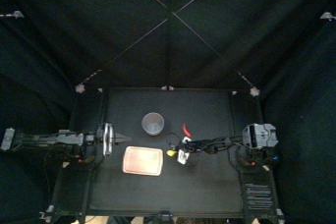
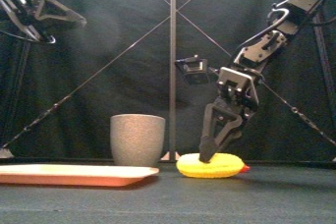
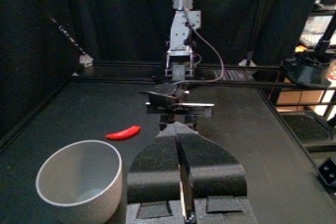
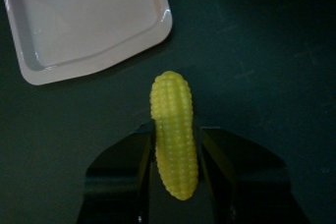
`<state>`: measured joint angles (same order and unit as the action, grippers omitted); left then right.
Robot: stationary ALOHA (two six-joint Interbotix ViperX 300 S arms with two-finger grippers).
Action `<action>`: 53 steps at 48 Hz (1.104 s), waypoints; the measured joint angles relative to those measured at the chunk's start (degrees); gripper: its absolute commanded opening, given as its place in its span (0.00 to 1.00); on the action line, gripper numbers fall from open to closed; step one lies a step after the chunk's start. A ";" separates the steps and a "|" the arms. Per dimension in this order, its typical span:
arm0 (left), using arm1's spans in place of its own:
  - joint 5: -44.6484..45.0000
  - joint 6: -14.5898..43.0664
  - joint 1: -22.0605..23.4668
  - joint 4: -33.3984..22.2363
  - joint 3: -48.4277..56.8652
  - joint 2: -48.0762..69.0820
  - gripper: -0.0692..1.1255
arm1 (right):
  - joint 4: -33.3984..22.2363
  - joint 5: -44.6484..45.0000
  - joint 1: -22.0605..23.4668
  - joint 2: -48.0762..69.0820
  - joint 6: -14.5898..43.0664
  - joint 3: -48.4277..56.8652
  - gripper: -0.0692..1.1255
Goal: Pick the corn then place it in the grey bowl
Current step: Place corn in the grey bowl
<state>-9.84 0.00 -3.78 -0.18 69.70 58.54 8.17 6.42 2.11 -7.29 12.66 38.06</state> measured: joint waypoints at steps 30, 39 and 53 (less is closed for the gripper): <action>0.00 0.00 0.09 0.00 0.00 0.00 0.03 | -12.57 5.10 5.27 3.78 -0.53 -17.58 0.48; 0.00 0.00 0.09 0.00 0.00 0.00 0.03 | -14.15 5.36 8.96 2.99 -0.26 -24.43 0.48; 0.00 0.00 0.00 0.00 0.00 0.00 0.03 | -14.15 5.27 12.83 -3.87 -0.62 -27.77 0.60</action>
<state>-9.84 0.00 -3.78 -0.18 69.70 58.54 -5.98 11.69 14.94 -11.16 12.04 10.28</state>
